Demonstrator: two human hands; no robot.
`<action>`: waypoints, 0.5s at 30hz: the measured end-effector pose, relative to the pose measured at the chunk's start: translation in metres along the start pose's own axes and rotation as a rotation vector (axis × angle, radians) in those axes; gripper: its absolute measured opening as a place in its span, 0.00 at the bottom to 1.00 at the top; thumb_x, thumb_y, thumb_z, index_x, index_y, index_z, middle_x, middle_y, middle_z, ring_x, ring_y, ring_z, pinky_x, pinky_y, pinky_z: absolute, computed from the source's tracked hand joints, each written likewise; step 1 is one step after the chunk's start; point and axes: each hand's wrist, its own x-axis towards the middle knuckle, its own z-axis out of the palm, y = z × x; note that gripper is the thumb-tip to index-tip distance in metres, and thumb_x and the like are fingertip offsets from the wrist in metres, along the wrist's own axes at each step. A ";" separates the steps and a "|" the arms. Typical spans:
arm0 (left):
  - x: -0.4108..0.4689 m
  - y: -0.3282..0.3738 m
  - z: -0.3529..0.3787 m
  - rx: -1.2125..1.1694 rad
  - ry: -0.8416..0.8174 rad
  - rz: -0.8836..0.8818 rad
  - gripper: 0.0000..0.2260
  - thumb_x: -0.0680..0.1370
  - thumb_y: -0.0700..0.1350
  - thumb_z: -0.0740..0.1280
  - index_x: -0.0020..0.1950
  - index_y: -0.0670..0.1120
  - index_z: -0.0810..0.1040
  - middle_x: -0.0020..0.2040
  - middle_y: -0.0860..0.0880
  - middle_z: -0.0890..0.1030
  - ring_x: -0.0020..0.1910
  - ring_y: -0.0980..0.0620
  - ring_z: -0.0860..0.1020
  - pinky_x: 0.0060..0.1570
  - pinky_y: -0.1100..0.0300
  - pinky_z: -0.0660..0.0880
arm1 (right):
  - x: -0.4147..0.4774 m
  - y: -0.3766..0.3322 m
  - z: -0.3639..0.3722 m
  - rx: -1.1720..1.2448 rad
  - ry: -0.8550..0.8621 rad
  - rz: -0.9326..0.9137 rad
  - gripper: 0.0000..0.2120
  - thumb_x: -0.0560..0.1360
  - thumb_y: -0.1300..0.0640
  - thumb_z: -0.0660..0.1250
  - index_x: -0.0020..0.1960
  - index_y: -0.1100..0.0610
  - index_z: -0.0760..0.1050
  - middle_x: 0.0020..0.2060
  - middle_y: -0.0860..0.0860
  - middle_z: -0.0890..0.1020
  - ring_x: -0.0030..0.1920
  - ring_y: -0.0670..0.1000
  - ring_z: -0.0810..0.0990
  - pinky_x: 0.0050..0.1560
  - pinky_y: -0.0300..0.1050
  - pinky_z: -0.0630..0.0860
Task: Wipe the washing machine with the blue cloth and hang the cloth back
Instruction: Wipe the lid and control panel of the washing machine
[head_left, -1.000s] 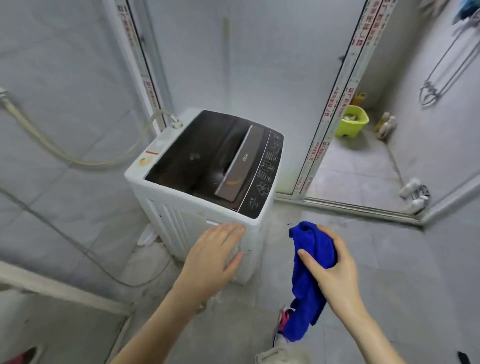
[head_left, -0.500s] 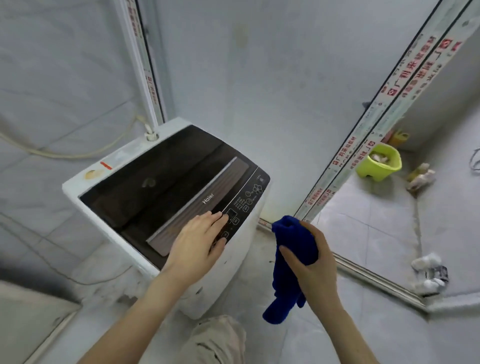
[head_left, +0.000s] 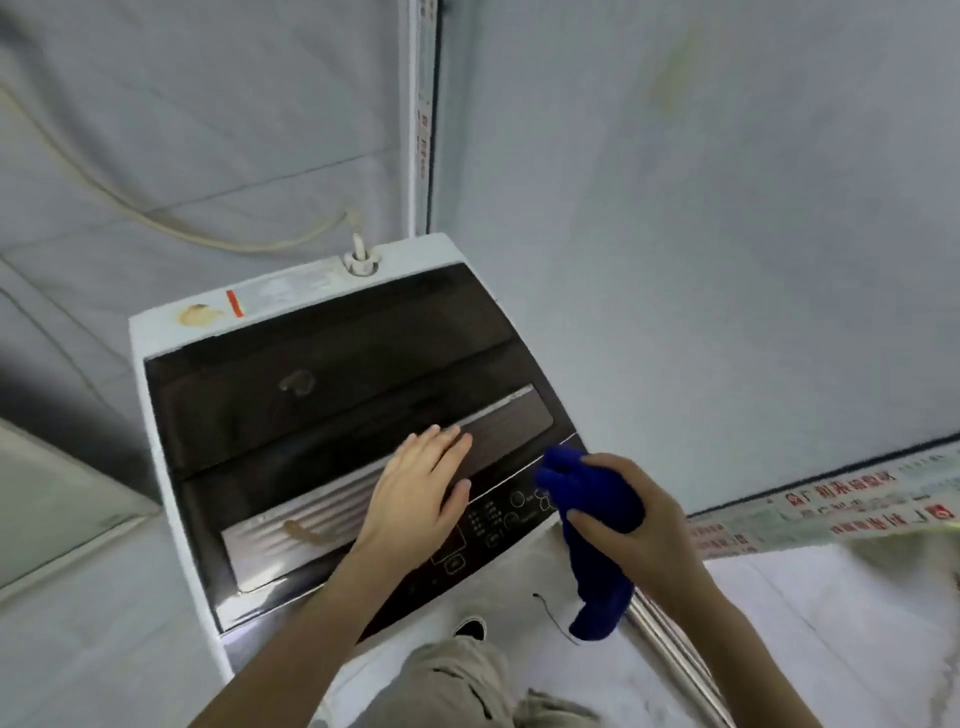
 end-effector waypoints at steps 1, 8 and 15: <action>0.003 -0.001 0.000 -0.002 0.013 -0.037 0.22 0.81 0.49 0.63 0.75 0.47 0.69 0.74 0.48 0.71 0.75 0.48 0.65 0.77 0.51 0.57 | 0.020 -0.002 -0.005 -0.035 -0.126 -0.024 0.25 0.69 0.57 0.77 0.62 0.41 0.73 0.54 0.38 0.80 0.52 0.42 0.81 0.46 0.37 0.80; 0.000 -0.011 -0.004 0.031 0.136 -0.295 0.22 0.80 0.49 0.62 0.73 0.45 0.72 0.72 0.46 0.73 0.73 0.45 0.68 0.75 0.48 0.58 | 0.180 -0.027 0.028 -0.431 -0.774 -0.191 0.22 0.67 0.44 0.70 0.59 0.33 0.70 0.51 0.40 0.81 0.49 0.38 0.80 0.50 0.37 0.76; -0.008 0.004 0.008 0.077 0.259 -0.590 0.23 0.80 0.50 0.56 0.72 0.43 0.73 0.71 0.45 0.74 0.72 0.44 0.70 0.74 0.46 0.62 | 0.222 0.018 0.113 -0.632 -0.401 -0.533 0.30 0.75 0.49 0.70 0.73 0.51 0.61 0.65 0.56 0.65 0.63 0.57 0.71 0.61 0.51 0.75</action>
